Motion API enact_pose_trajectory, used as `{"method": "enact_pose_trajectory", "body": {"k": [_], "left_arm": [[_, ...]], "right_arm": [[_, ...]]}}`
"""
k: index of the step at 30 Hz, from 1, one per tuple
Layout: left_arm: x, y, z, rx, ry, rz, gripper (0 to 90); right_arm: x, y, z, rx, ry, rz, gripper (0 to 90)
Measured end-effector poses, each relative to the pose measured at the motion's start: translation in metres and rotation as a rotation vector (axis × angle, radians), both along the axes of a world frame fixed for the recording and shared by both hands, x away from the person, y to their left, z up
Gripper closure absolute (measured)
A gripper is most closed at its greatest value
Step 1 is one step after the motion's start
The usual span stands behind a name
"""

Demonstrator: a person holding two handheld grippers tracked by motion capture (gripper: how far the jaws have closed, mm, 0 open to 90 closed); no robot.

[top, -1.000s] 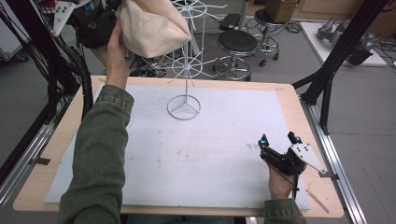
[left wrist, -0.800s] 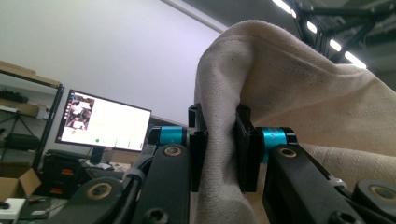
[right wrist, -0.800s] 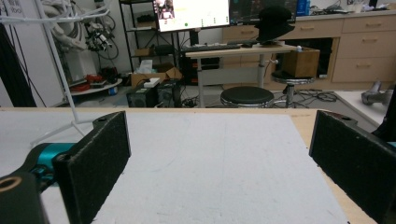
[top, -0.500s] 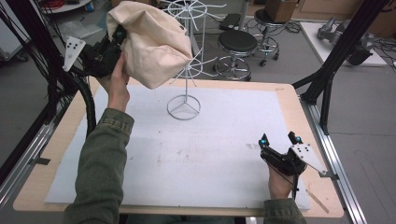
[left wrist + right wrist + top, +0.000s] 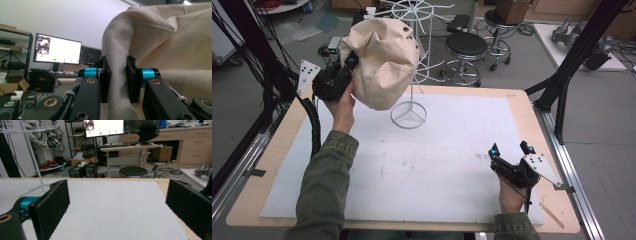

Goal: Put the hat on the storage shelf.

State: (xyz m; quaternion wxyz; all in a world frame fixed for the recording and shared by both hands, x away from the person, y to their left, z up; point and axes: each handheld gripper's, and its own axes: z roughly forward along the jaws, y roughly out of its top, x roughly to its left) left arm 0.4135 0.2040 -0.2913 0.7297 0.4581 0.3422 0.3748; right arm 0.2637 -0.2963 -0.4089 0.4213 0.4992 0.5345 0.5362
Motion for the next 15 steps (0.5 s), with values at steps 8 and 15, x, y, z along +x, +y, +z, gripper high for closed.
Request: {"method": "enact_pose_trajectory", "body": {"k": [8,15], "left_arm": [[0.002,0.003,-0.011,0.030,0.036,0.016,76.8],[0.002,0.007,-0.014,0.026,0.051,0.019,74.2]], "right_arm": [[0.000,0.000,0.000,0.003,0.000,-0.001,4.5],[0.000,0.000,0.000,0.003,0.001,-0.001,4.5]]}}
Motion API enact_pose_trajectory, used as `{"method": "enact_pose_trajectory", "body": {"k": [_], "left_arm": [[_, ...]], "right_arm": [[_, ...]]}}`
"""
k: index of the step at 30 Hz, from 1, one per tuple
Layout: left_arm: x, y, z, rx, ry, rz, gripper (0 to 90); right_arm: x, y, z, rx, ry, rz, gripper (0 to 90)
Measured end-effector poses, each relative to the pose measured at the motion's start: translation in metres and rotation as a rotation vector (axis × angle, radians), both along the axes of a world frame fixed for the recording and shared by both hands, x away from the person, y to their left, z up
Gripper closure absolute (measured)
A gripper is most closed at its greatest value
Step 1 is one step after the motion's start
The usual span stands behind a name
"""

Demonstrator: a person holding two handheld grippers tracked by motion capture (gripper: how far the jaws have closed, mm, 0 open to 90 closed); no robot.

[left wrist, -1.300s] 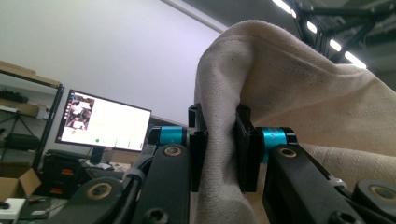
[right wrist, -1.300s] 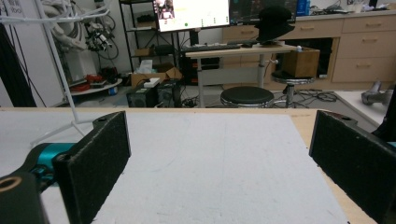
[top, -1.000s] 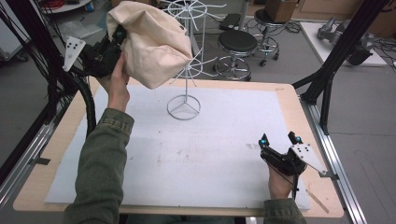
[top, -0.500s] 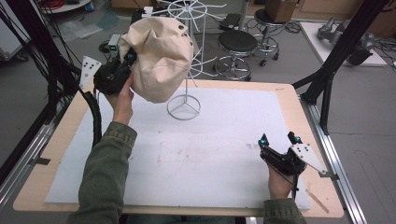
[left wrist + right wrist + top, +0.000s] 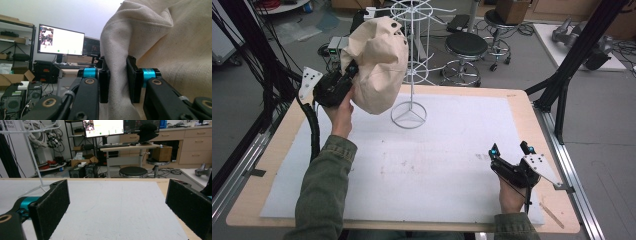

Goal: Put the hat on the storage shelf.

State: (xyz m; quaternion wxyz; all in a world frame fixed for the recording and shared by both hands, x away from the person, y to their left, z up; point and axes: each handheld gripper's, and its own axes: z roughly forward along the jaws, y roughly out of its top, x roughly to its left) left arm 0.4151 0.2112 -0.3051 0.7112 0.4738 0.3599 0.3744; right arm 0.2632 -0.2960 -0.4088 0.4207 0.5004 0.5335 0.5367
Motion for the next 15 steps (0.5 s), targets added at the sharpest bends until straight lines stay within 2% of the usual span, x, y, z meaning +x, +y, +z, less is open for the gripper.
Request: {"method": "enact_pose_trajectory", "body": {"k": [2,8,15], "left_arm": [[-0.0001,0.0016,0.0010,-0.009,0.004,-0.008,70.9],[0.0004,0.0034,0.0014,0.011,0.029,-0.031,67.7],[0.0004,0.0023,0.0012,0.018,0.026,-0.034,61.6]], "right_arm": [[0.0000,-0.0001,0.0001,-0.001,0.000,-0.001,4.5],[0.0001,-0.0001,0.0001,-0.001,0.000,-0.002,4.5],[0.0002,-0.0001,-0.0001,0.001,0.003,-0.002,4.5]]}}
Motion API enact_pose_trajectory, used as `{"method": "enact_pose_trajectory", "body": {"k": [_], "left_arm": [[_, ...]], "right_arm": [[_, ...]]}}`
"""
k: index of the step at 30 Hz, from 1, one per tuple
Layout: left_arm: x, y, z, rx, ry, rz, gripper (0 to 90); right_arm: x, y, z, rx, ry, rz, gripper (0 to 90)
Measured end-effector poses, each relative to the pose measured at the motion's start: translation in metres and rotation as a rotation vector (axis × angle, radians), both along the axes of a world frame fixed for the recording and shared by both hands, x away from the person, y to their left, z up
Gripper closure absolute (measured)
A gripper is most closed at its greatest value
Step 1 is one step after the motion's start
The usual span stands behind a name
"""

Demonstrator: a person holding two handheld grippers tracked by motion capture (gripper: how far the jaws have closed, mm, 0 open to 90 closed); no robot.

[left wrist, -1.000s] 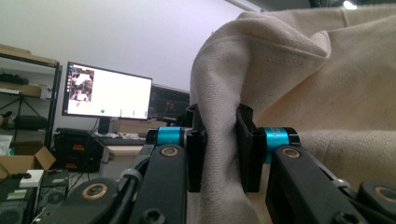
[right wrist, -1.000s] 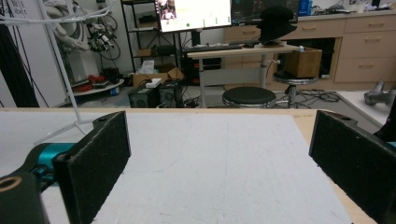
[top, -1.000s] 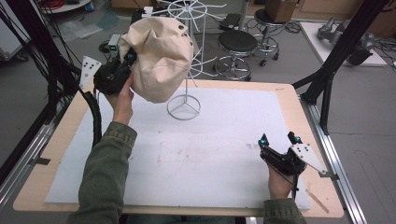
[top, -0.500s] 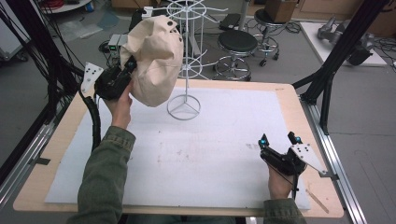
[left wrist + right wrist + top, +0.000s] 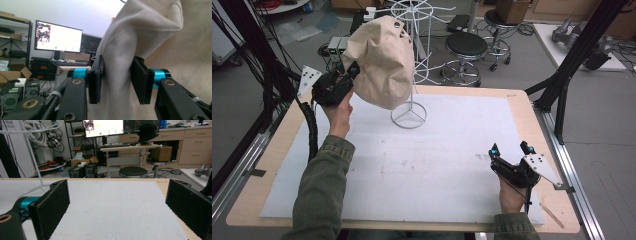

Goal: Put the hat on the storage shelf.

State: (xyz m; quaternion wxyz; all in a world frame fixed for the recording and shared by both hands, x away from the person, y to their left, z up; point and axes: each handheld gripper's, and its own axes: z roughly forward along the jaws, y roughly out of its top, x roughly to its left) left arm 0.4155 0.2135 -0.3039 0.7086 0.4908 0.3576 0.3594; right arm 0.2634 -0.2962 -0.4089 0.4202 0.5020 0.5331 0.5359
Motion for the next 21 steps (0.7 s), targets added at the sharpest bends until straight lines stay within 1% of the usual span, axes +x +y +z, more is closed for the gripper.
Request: {"method": "enact_pose_trajectory", "body": {"k": [2,3,5,7,10,14,16,21], "left_arm": [[0.0000,0.0001,0.0002,-0.007,-0.005,-0.002,60.1],[-0.0004,0.0005,0.0006,-0.012,-0.005,-0.002,57.4],[-0.0012,0.0014,0.0017,-0.029,-0.008,0.007,50.0],[-0.0014,0.0027,0.0024,-0.029,-0.010,0.007,45.9],[-0.0017,0.0048,0.0031,-0.042,-0.011,0.009,35.2],[-0.0027,0.0059,0.0042,-0.053,-0.010,0.027,22.7],[-0.0033,0.0059,0.0047,-0.044,-0.007,0.036,19.5],[-0.0068,0.0069,0.0072,-0.025,-0.004,0.058,17.2]], "right_arm": [[0.0001,0.0000,0.0000,-0.003,0.000,0.003,4.5],[-0.0001,0.0002,0.0000,-0.001,0.000,0.002,4.5],[0.0001,0.0000,0.0001,-0.003,-0.002,0.001,4.5],[-0.0001,-0.0001,0.0001,-0.001,0.000,0.000,4.5],[0.0001,-0.0001,0.0001,-0.002,-0.002,0.000,4.5],[-0.0002,0.0000,0.0002,0.000,-0.003,0.000,4.5],[-0.0002,0.0001,0.0002,0.001,-0.002,0.000,4.5],[0.0001,0.0001,0.0000,-0.001,0.000,0.001,4.5]]}}
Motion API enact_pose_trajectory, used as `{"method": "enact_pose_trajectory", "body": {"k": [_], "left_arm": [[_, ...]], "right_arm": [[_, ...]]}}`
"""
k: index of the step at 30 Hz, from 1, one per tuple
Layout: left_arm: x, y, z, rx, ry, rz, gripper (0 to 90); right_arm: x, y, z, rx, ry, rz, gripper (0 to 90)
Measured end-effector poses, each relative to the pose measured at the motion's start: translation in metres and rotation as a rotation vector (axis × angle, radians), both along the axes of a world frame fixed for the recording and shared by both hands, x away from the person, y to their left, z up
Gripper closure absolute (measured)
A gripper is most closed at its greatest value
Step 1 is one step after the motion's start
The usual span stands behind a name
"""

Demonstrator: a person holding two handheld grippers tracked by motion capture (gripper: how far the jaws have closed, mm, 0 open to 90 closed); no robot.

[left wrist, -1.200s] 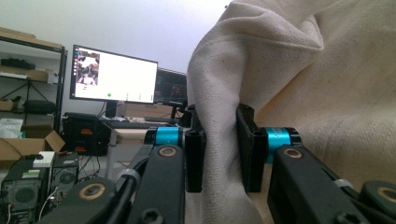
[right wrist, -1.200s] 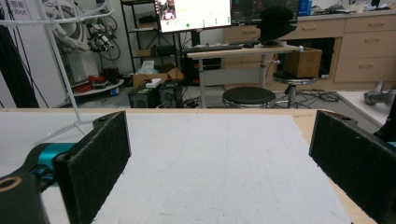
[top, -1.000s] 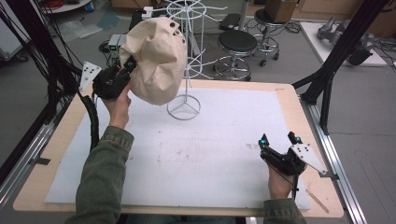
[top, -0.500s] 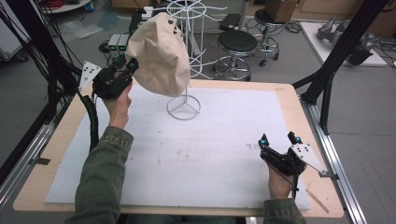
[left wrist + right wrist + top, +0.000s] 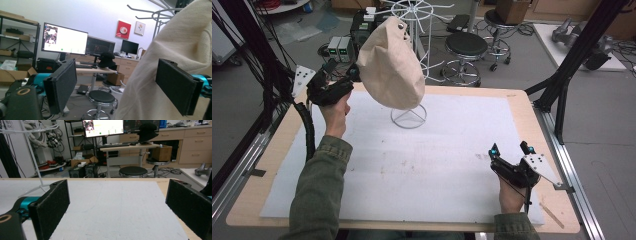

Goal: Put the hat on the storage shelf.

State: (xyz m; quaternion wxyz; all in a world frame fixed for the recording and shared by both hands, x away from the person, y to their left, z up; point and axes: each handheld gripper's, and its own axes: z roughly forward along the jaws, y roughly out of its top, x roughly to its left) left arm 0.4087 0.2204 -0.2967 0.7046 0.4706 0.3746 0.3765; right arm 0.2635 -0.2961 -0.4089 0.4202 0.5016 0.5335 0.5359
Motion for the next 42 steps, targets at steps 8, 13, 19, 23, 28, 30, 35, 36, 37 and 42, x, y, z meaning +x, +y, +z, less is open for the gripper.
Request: {"method": "enact_pose_trajectory", "body": {"k": [8,13,19,23,28,30,35,36,37,42], "left_arm": [[-0.016,0.007,0.010,0.058,-0.021,0.040,17.3],[-0.028,0.014,0.014,0.083,-0.025,0.063,17.3],[-0.045,0.028,0.008,0.078,-0.015,0.092,17.4],[-0.054,0.034,0.002,0.076,-0.004,0.113,17.5],[-0.066,0.040,-0.005,0.097,0.003,0.133,17.5],[-0.071,0.042,-0.008,0.103,0.007,0.136,17.5],[-0.085,0.050,-0.019,0.107,0.013,0.166,17.5],[-0.089,0.053,-0.022,0.114,0.014,0.173,17.5],[-0.092,0.055,-0.026,0.116,0.016,0.181,17.5],[-0.105,0.066,-0.042,0.102,0.043,0.202,17.6]], "right_arm": [[0.000,0.000,0.000,0.000,0.002,0.001,4.5],[0.000,0.000,0.000,0.002,0.000,0.000,4.5],[0.000,0.000,0.000,0.003,0.000,0.002,4.5],[0.000,0.001,0.000,0.001,0.000,0.002,4.5],[0.000,0.002,0.000,0.004,0.003,0.005,4.5],[0.000,0.002,0.000,0.005,0.001,0.006,4.5],[0.000,0.002,0.000,0.006,0.002,0.006,4.5],[0.000,0.002,0.000,0.006,0.002,0.006,4.5],[0.000,0.002,0.000,0.005,0.001,0.007,4.5],[0.001,0.002,0.000,0.004,0.002,0.008,4.5]]}}
